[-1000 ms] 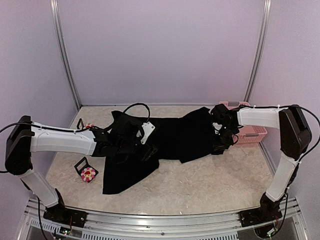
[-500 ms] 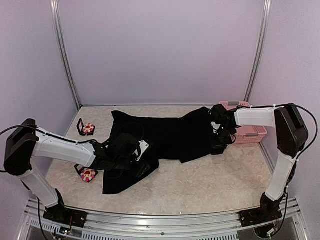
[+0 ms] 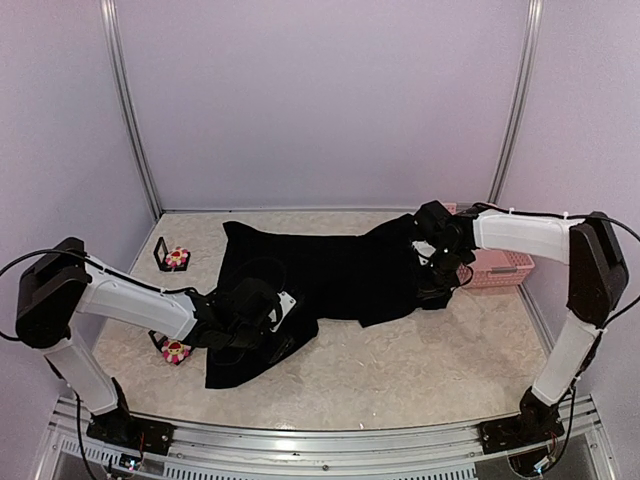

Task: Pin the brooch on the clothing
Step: Smooth out the flattened clothing at the center of the board.

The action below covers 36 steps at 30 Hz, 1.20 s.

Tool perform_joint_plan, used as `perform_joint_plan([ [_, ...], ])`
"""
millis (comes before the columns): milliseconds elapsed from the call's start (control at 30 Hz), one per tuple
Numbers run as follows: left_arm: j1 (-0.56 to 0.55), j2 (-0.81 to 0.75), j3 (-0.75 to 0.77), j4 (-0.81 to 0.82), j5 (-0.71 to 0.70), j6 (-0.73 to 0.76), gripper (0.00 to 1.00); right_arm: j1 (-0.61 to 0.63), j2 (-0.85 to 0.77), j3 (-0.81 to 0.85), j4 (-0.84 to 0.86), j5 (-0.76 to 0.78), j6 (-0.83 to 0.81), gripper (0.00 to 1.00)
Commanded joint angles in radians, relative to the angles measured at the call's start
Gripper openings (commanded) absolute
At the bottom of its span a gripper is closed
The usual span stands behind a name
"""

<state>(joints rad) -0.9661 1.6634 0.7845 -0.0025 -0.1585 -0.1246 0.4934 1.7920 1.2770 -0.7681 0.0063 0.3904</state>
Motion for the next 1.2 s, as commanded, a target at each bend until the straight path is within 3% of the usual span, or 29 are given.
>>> perform_joint_plan([
  [0, 0.0, 0.005, -0.026, 0.014, 0.001, -0.015, 0.45, 0.081, -0.228, -0.042, -0.227, -0.166, 0.054, 0.0],
  [267, 0.001, -0.033, -0.048, -0.008, -0.025, -0.026, 0.44, 0.151, -0.71, -0.187, -0.533, -0.344, 0.302, 0.0],
  [367, 0.0, -0.041, -0.045, -0.037, -0.027, -0.031, 0.38, 0.152, -0.839, -0.233, -0.591, -0.378, 0.383, 0.0],
  [567, -0.027, -0.085, -0.044, -0.093, 0.001, -0.057, 0.09, 0.152, -0.922, -0.35, -0.608, -0.423, 0.412, 0.0],
  [733, -0.091, -0.159, -0.061, -0.186, -0.03, -0.118, 0.0, 0.151, -0.923, -0.347, -0.609, -0.403, 0.416, 0.0],
  [1000, -0.146, -0.267, -0.114, -0.298, 0.012, -0.237, 0.0, 0.151, -0.9, -0.376, -0.609, -0.414, 0.403, 0.0],
  [1033, -0.158, -0.281, -0.116, -0.304, 0.021, -0.247, 0.0, 0.152, -0.901, -0.362, -0.609, -0.414, 0.399, 0.07],
  [1067, -0.171, -0.292, -0.115, -0.31, 0.034, -0.251, 0.06, 0.152, -0.895, -0.342, -0.609, -0.412, 0.397, 0.16],
  [1167, -0.206, -0.314, -0.087, -0.35, 0.056, -0.243, 0.36, 0.152, -0.866, -0.242, -0.609, -0.383, 0.388, 0.34],
])
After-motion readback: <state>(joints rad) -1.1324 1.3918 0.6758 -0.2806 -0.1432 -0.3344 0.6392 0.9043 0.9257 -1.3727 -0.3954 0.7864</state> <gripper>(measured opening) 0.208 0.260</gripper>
